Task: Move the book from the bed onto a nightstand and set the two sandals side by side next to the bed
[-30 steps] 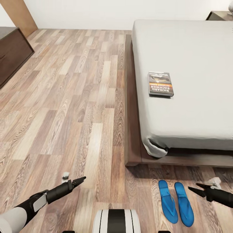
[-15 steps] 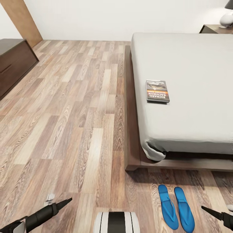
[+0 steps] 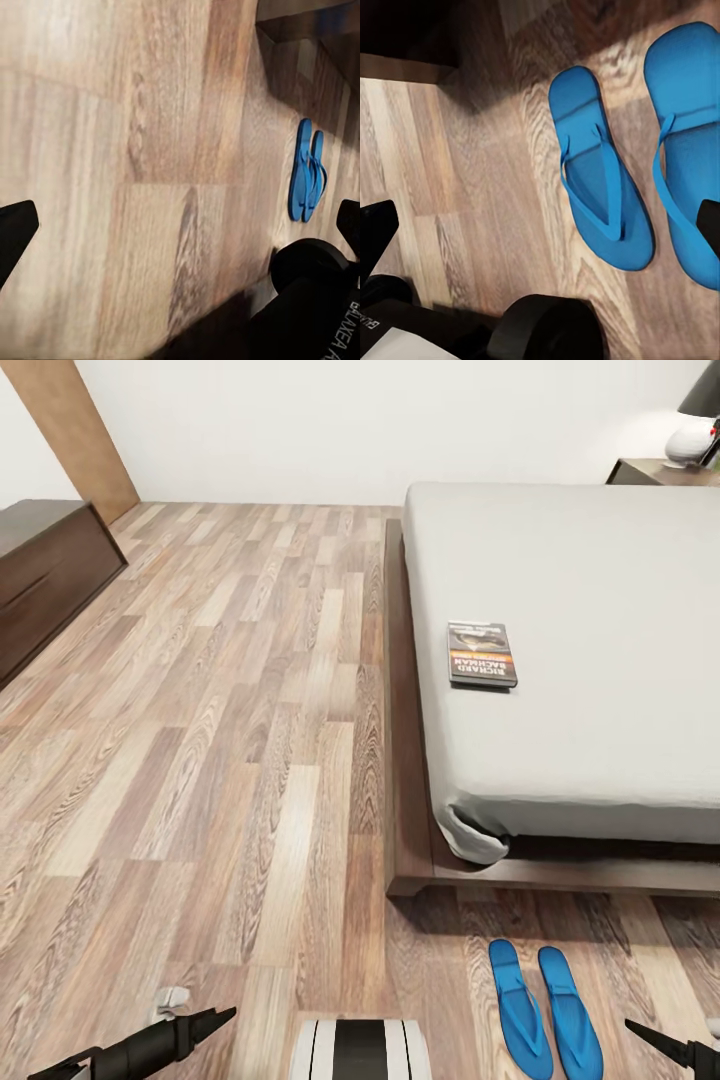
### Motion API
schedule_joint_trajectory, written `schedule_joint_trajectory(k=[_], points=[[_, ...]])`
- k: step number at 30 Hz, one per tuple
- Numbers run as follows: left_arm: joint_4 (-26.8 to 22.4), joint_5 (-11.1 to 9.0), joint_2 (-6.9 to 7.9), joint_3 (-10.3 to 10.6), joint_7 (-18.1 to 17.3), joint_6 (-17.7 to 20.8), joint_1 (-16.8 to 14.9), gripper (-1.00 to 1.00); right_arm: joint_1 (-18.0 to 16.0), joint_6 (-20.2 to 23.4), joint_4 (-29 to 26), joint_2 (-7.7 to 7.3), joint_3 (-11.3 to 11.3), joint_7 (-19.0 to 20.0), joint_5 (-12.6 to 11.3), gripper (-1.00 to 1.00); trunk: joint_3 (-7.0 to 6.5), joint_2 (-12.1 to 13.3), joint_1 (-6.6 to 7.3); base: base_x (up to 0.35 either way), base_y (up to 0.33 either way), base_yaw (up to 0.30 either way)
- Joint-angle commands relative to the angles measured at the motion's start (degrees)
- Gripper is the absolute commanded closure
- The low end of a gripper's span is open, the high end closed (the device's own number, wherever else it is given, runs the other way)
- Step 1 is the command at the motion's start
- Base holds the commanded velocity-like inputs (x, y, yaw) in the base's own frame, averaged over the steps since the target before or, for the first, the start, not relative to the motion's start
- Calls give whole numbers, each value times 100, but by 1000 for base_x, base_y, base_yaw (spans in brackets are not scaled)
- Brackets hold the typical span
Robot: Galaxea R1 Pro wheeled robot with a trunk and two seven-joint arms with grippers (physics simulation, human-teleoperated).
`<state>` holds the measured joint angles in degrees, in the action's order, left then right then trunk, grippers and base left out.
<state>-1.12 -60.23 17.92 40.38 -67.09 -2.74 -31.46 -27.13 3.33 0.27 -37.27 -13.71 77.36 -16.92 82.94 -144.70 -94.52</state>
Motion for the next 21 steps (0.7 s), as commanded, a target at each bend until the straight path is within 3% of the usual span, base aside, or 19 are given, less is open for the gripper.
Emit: schedule_joint_trajectory(k=[1, 21], points=[[-2, -36, -14, 48, 32, -28, -1, -100, -3, 36, 9, 0, -44, 13, 31, -100, -19, 0, 4, 0, 0, 0], [7, -33, -55, 47, 107, -7, -1, -100, -3, 27, 22, 61, -39, -31, 40, -100, -462, 27, 55, 0, 0, 0]])
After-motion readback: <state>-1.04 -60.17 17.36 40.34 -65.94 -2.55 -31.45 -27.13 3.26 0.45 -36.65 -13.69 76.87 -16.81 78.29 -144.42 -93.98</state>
